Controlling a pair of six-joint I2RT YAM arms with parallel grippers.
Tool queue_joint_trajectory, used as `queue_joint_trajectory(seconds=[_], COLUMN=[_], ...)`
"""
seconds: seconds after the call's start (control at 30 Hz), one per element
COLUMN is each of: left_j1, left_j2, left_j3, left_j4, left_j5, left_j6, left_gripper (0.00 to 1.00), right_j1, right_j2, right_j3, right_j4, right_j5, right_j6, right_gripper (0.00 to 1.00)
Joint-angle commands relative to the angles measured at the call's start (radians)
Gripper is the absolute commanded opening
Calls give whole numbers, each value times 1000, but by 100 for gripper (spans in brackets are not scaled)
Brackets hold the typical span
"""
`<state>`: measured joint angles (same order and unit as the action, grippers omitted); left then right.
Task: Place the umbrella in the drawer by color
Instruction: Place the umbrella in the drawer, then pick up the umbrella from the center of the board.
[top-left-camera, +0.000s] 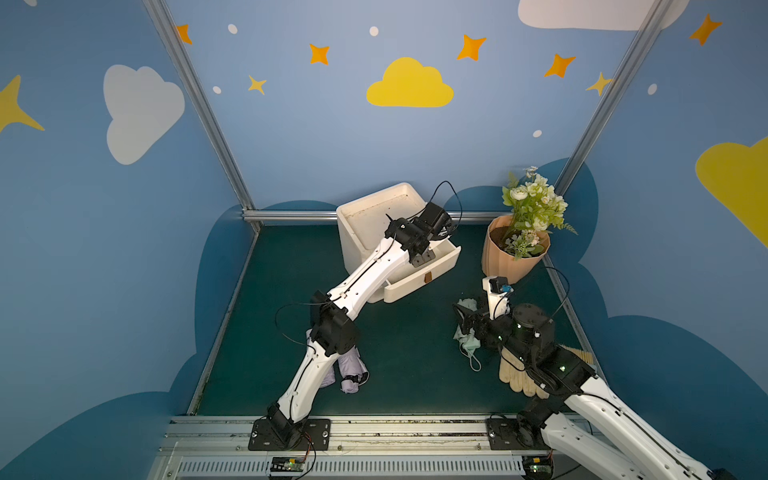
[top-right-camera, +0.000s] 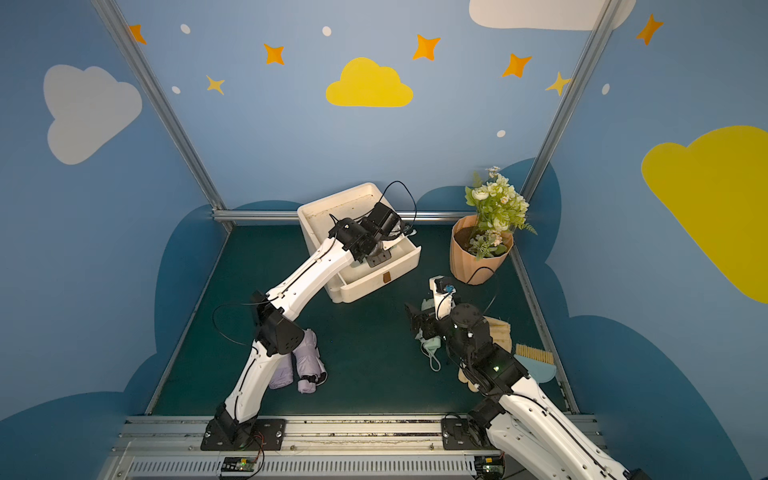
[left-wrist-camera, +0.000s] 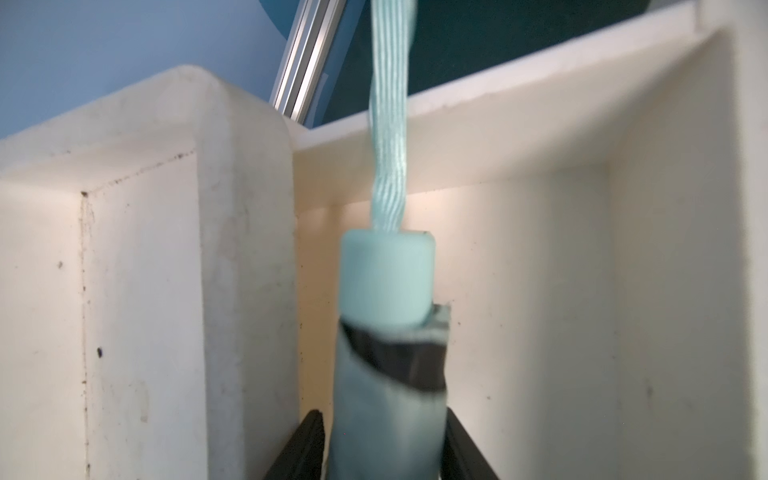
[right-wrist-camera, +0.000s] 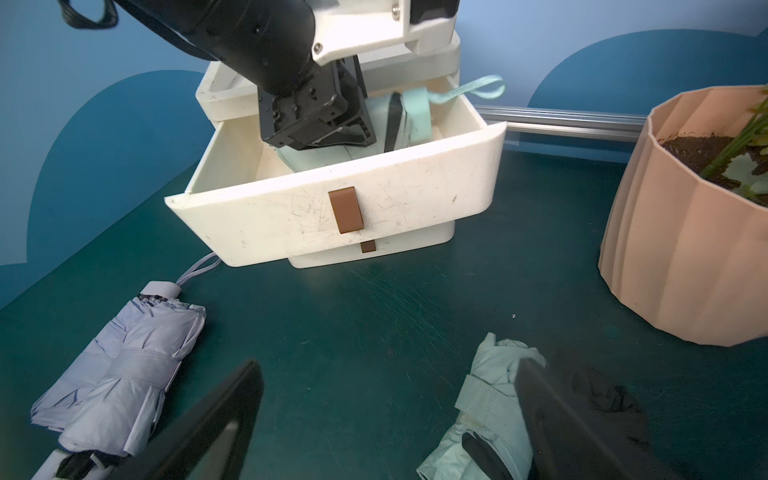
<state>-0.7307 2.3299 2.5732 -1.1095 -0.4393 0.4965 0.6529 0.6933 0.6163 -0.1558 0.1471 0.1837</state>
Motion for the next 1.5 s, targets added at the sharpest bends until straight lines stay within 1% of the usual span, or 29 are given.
queue_joint_trajectory(seconds=[0.0,0.13,0.23,0.3,0.37,0.43,0.63,0.9,0.93,1.0,1.13,1.23,1.33,1.43,1.47], left_j1=[8,11,16,17,18,20,18,19,20,19,20,28,48,59,59], left_j2=[-27,-32,-42,-46,-49,-54,-91,-103,-107,-126,-183,-236,-303,-406,-454], left_j3=[27,27,25,21,19,19,20,22,24,28,31,29,8,-110,-181], left_j4=[23,28,36,44,51,54,57,58,58,56,53,41,30,81,120], left_j5=[-76,-99,-104,-127,-152,-145,-77,-96,-88,-63,-7,27,95,152,167], left_j6=[28,36,42,52,61,62,41,51,46,28,-23,-96,-201,-293,-318], left_gripper=[53,60,63,64,68,73,79,82,84,85,89,92,93,94,94], right_j1=[-13,-25,-31,-34,-40,-45,-74,-128,-142,-171,-269,-334,-369,-371,-371], right_j2=[1,9,13,15,16,18,42,76,81,97,169,235,283,325,340], right_j3=[-7,-4,-4,-4,-5,-6,18,51,85,117,231,301,318,309,303], right_j4=[3,2,2,2,0,-2,-35,-89,-103,-145,-322,-446,-495,-499,-499], right_j5=[-25,-41,-46,-50,-54,-60,-94,-148,-158,-188,-259,-283,-289,-292,-296], right_j6=[20,28,32,36,39,44,53,58,62,63,57,34,39,62,72], right_gripper=[98,98,98,98,98,98,98,98,98,98,98,98,98,97,95])
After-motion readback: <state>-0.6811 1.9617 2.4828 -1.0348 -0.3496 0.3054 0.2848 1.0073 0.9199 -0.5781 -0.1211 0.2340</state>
